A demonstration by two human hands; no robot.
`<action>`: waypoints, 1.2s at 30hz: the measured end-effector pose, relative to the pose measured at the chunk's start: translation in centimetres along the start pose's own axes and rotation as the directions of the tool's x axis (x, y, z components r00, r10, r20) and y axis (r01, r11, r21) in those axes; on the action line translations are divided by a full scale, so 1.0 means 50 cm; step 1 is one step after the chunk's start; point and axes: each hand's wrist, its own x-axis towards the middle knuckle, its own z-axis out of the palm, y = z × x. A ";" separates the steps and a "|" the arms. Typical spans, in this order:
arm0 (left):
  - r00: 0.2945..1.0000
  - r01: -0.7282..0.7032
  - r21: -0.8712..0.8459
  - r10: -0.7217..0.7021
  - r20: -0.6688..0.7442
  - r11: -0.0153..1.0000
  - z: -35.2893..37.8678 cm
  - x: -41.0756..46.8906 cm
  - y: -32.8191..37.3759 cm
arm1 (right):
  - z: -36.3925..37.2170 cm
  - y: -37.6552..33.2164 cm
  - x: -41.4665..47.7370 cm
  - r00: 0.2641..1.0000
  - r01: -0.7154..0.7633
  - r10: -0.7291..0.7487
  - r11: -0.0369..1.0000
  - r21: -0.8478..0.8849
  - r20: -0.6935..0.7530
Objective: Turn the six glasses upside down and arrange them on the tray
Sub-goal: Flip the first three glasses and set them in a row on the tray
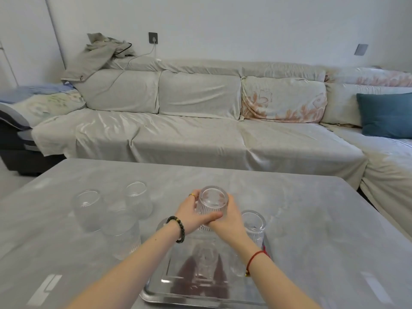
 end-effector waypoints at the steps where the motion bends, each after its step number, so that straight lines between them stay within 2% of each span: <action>1: 1.000 0.005 -0.007 -0.005 0.007 1.000 0.002 -0.006 -0.011 | 0.007 0.008 -0.008 1.000 -0.016 0.016 1.000 0.001 0.008; 7: 0.996 0.085 -0.044 -0.085 0.021 0.995 0.034 -0.026 -0.077 | 0.039 0.060 -0.038 0.991 -0.130 0.130 0.992 0.001 0.011; 15: 0.996 0.084 -0.171 -0.084 0.005 0.982 0.067 -0.028 -0.105 | 0.066 0.094 -0.064 0.974 -0.214 0.209 0.976 -0.042 -0.092; 21: 0.995 0.103 -0.128 -0.102 0.017 0.986 0.077 -0.036 -0.113 | 0.077 0.106 -0.092 0.962 -0.247 0.239 0.968 -0.050 -0.131; 26: 0.993 0.092 -0.184 -0.078 0.086 0.979 0.085 -0.046 -0.114 | 0.081 0.105 -0.097 0.933 -0.324 0.314 0.945 -0.032 -0.175; 32: 0.997 0.073 -0.144 -0.068 0.034 0.987 0.092 -0.048 -0.116 | 0.093 0.096 -0.128 0.913 -0.323 0.312 0.947 0.005 -0.262; 36: 0.997 0.076 -0.138 -0.077 0.001 0.988 0.101 -0.045 -0.117 | 0.096 0.093 -0.142 0.909 -0.340 0.336 0.940 0.028 -0.248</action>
